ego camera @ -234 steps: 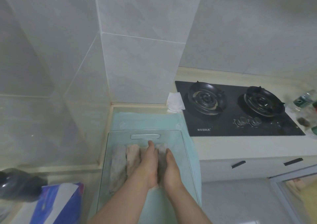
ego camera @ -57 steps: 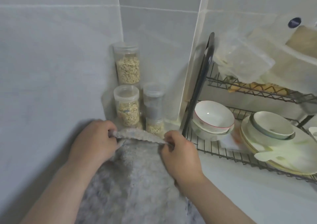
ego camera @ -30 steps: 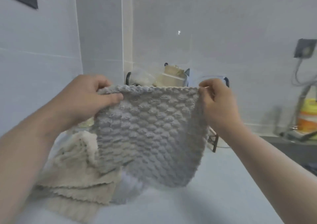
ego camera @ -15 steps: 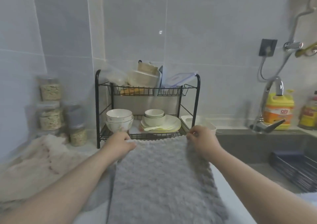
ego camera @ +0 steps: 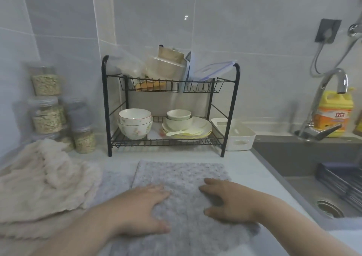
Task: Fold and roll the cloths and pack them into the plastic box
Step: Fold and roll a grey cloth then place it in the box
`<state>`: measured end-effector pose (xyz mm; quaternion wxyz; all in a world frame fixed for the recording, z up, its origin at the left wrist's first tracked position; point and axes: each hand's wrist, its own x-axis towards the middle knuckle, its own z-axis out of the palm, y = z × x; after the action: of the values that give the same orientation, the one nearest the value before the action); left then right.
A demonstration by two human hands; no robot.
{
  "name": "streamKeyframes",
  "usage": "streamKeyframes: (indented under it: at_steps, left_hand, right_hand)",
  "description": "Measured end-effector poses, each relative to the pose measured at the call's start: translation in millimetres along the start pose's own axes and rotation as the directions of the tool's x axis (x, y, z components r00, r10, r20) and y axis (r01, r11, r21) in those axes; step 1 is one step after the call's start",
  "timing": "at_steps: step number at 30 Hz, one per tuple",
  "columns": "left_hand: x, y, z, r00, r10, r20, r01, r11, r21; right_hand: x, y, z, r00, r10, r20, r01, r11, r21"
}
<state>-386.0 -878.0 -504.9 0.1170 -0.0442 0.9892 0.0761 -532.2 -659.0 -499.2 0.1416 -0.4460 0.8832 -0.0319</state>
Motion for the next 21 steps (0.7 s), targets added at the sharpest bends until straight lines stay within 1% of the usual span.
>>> streamKeyframes:
  at_steps: [2, 3, 4, 6, 7, 8, 9, 11, 12, 14, 15, 16, 18, 19, 20, 21]
  left_hand:
    - [10.0, -5.1, -2.7, 1.000, -0.001, 0.013, 0.001, 1.000, -0.015]
    - [12.9, -5.7, -4.0, 1.000, -0.002, 0.007, 0.003, 1.000, -0.013]
    - [14.0, -4.6, -4.3, 1.000, -0.005, -0.013, 0.005, 1.000, -0.004]
    - [8.6, 0.0, -2.3, 0.995, -0.022, -0.095, 0.021, 1.000, -0.008]
    - [2.8, 2.3, -0.3, 0.990, -0.026, -0.135, 0.023, 0.999, -0.030]
    - [-4.9, 5.1, 1.9, 0.987, -0.019, -0.158, 0.012, 0.999, -0.046]
    - [-14.2, 7.7, 4.6, 0.987, -0.005, -0.163, -0.002, 0.999, -0.042]
    - [-30.4, 12.9, 11.2, 0.989, 0.021, -0.148, -0.024, 1.000, -0.016]
    - [-35.5, 15.1, 14.0, 0.990, 0.020, -0.140, -0.021, 1.000, -0.004]
    - [-36.1, 14.6, 19.3, 0.985, 0.021, -0.171, -0.016, 0.999, 0.031]
    - [-35.5, 13.2, 21.3, 0.984, 0.026, -0.178, -0.019, 0.999, 0.041]
    - [-35.9, 12.0, 22.5, 0.983, 0.028, -0.179, -0.020, 0.999, 0.046]
    - [-41.9, 13.0, 24.2, 0.978, 0.046, -0.205, -0.034, 0.998, 0.061]
    - [-46.2, 13.4, 25.9, 0.973, 0.043, -0.226, -0.033, 0.998, 0.047]
    - [-52.0, 14.4, 28.0, 0.966, 0.042, -0.257, -0.037, 0.999, 0.027]
    - [-57.6, 15.3, 29.2, 0.954, 0.047, -0.296, -0.046, 0.999, 0.011]
  right_hand:
    - [3.2, -3.4, 1.5, 0.998, 0.029, -0.047, -0.028, 0.999, 0.023]
    - [5.1, -3.6, 1.9, 0.993, 0.058, -0.098, -0.055, 0.998, 0.036]
    - [3.9, -3.3, 0.7, 0.978, 0.120, -0.170, -0.111, 0.992, 0.059]
    - [-8.1, 0.9, -2.7, 0.896, 0.320, -0.308, -0.277, 0.945, 0.175]
    - [-17.1, 4.9, -2.9, 0.849, 0.412, -0.330, -0.353, 0.908, 0.227]
    - [-28.9, 6.6, -3.4, 0.829, 0.472, -0.299, -0.397, 0.874, 0.279]
    - [-39.2, 9.3, -1.8, 0.830, 0.500, -0.248, -0.402, 0.844, 0.355]
    - [-58.9, 6.4, 1.7, 0.859, 0.498, -0.114, -0.382, 0.774, 0.505]
    - [-64.7, 2.4, 3.6, 0.874, 0.477, -0.094, -0.362, 0.768, 0.529]
    - [-67.8, -2.4, 11.6, 0.885, 0.444, -0.139, -0.316, 0.794, 0.519]
    - [-69.5, -3.7, 14.5, 0.880, 0.445, -0.166, -0.298, 0.790, 0.537]
    - [-72.6, -4.4, 14.5, 0.872, 0.463, -0.161, -0.290, 0.752, 0.592]
    - [-84.5, -3.4, 12.4, 0.865, 0.498, -0.068, -0.301, 0.622, 0.723]
    - [-91.4, -3.4, 12.1, 0.868, 0.496, -0.030, -0.314, 0.593, 0.741]
    - [-98.2, -4.8, 11.7, 0.877, 0.480, -0.009, -0.332, 0.621, 0.710]
    - [-103.6, -6.9, 11.6, 0.886, 0.464, -0.006, -0.364, 0.703, 0.611]
